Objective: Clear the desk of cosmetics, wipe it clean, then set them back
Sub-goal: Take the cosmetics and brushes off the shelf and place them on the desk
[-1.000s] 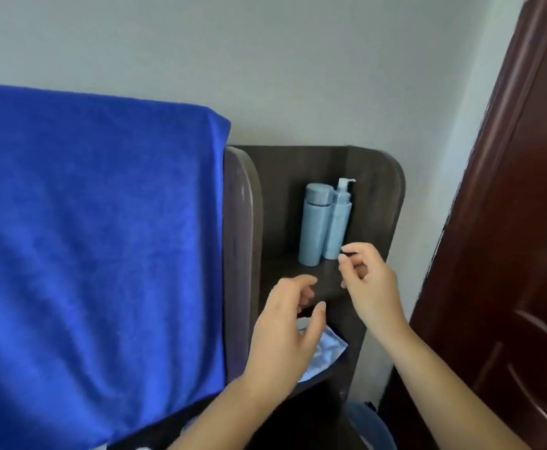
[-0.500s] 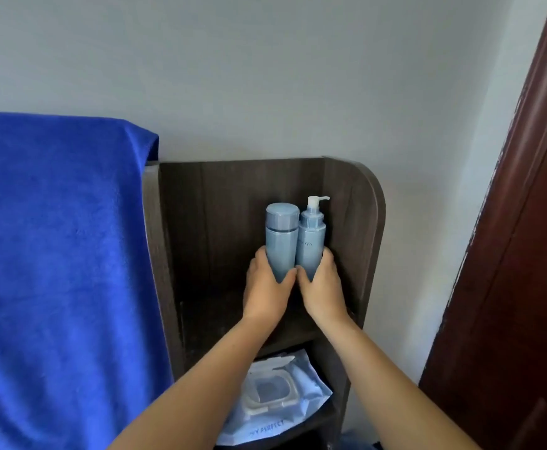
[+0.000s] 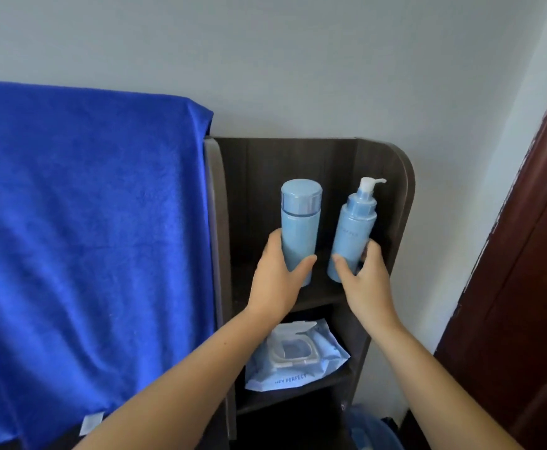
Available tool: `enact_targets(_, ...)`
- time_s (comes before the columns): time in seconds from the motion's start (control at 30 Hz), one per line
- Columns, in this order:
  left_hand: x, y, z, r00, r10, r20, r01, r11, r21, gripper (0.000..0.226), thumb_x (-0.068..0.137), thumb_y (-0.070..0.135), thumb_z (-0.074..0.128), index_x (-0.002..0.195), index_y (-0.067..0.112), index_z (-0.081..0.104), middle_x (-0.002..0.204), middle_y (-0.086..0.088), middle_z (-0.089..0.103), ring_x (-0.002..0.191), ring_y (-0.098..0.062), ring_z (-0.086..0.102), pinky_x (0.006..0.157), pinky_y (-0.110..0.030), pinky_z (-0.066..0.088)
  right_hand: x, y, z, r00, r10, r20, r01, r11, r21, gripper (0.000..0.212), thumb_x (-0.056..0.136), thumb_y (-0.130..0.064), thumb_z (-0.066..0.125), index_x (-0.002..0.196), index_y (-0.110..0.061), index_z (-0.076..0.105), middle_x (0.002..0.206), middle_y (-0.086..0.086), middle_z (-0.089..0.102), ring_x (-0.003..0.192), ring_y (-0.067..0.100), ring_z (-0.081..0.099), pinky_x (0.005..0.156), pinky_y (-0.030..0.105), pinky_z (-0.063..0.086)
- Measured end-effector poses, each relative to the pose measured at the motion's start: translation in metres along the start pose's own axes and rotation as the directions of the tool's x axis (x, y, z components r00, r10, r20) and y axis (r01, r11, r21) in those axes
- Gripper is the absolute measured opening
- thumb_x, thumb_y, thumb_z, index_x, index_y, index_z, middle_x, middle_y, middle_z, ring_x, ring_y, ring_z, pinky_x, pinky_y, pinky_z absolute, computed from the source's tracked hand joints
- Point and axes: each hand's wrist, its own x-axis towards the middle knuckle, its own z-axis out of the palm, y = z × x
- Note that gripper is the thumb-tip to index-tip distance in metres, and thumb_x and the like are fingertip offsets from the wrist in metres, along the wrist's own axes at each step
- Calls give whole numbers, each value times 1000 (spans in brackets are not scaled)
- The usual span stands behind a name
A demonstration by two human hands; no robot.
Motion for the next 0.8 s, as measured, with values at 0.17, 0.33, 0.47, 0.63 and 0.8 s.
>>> enact_targets(0.17, -80, 33, -74, 994, 51, 94, -38, 990, -132, 45, 82, 23, 66, 120, 23, 42, 112, 12, 58, 100, 6, 55, 80, -12, 47, -72, -61, -4, 999, -29, -17, 31, 992, 120, 47, 82, -23, 66, 122, -24, 42, 112, -9, 57, 99, 4, 57, 83, 24, 47)
enact_targets(0.33, -187, 15, -205, 994, -16, 106, 33, 987, -157, 42, 77, 19, 69, 113, 23, 48, 106, 15, 63, 105, 0, 57, 85, -26, 51, -185, -129, 48, 995, -32, 94, 0, 947, 321, 48, 78, -18, 70, 118, -29, 45, 114, -6, 60, 103, 5, 60, 86, 24, 50)
enact_targets(0.47, -249, -21, -315, 985, -168, 28, 169, 985, -29, 40, 74, 29, 69, 107, 32, 46, 103, 19, 62, 94, 2, 60, 77, -21, 51, -267, -165, 128, 968, 0, 251, -100, 918, 384, 50, 64, -41, 71, 108, -44, 47, 114, -6, 62, 106, 14, 61, 89, 33, 49)
enact_targets(0.63, -302, -78, -419, 915, -380, -137, 391, 918, 70, 42, 78, 9, 70, 102, 34, 45, 106, 11, 63, 97, -1, 60, 77, -9, 47, -342, -187, 231, 881, 51, 470, -227, 918, 325, 44, 72, -18, 76, 100, -37, 48, 105, -9, 62, 96, 5, 62, 85, 28, 51)
enact_targets(0.8, -332, -147, -478, 797, -564, -216, 589, 806, 66, 48, 77, 9, 70, 110, 31, 43, 110, 4, 63, 103, -15, 59, 88, -35, 49, -382, -182, 319, 761, 109, 639, -290, 939, 185, 42, 75, -10, 72, 100, -29, 45, 98, -8, 62, 92, 6, 63, 81, 29, 52)
